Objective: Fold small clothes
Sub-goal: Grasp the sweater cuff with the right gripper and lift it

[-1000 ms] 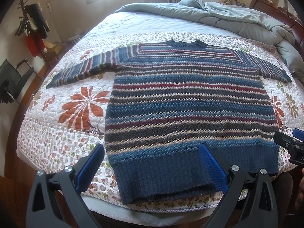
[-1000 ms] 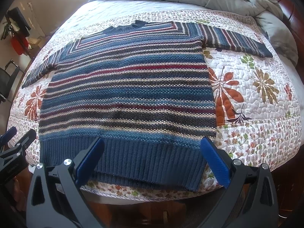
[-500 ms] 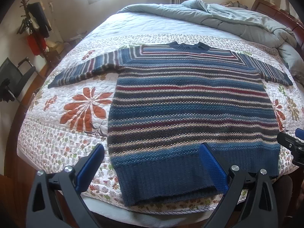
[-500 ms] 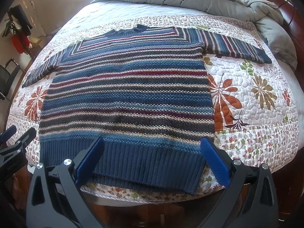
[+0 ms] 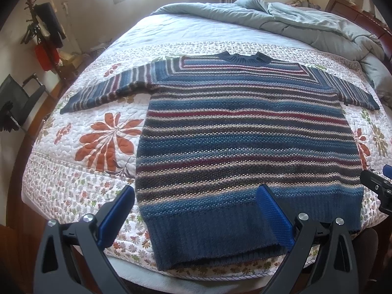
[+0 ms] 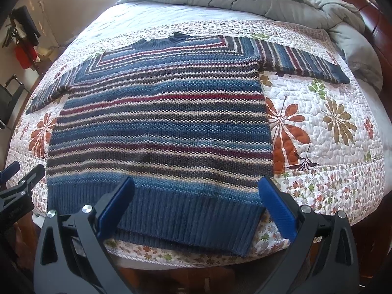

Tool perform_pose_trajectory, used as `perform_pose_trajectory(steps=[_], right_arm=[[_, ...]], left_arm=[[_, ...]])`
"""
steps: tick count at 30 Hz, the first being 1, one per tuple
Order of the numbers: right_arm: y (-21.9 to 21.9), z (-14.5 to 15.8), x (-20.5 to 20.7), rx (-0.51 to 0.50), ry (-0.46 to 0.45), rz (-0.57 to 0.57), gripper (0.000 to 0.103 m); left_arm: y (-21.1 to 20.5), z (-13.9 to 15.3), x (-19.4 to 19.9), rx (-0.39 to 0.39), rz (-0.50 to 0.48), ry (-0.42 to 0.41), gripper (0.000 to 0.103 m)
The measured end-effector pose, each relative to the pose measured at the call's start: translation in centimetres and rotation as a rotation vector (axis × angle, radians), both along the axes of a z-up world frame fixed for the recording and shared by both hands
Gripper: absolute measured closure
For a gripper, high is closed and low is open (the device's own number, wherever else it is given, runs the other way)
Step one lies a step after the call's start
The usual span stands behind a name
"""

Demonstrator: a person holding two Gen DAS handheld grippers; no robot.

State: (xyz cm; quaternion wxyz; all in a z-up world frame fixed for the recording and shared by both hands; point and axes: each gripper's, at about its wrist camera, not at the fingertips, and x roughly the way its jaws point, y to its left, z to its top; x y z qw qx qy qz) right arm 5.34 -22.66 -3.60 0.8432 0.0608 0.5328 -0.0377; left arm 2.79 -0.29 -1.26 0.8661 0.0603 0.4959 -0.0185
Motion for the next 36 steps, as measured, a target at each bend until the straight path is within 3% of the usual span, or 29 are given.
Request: perform_pose_trajectory(steps=[6, 10, 13, 18, 26, 32, 36], right_arm=[[-1.8, -0.8, 1.4, -0.012, 0.008, -0.006, 0.003], [-5.7, -1.5, 3.7, 0.053, 0.031, -0.025, 0.003], [-11.8, -1.8, 6.8, 0.043, 0.052, -0.109, 0.003], [-23.5, -2.8, 12.7, -0.099, 0.088, -0.261, 0.003], [-39.9, -7.3, 19.5, 0.022, 0.152, -0.464, 0.003], [-44.6, -9.4, 22.4, 0.124, 0.153, -0.479, 0.003], [-46.8, -11.3, 23.4, 0.196, 0.178, -0.514, 0.003]], left_arm=[[-2.2, -0.6, 2.3, 0.007, -0.026, 0.007, 0.004], [-4.6, -1.2, 5.4, 0.004, -0.049, 0.027, 0.004], [-7.1, -1.6, 8.5, 0.018, -0.070, 0.027, 0.004], [-12.5, -2.2, 14.8, 0.021, -0.095, 0.023, 0.004], [-23.5, -4.8, 23.0, 0.026, -0.137, 0.031, 0.004], [-28.8, -6.2, 25.1, 0.013, -0.193, 0.042, 0.004], [-29.6, -6.8, 25.1, 0.014, -0.211, 0.045, 0.004]])
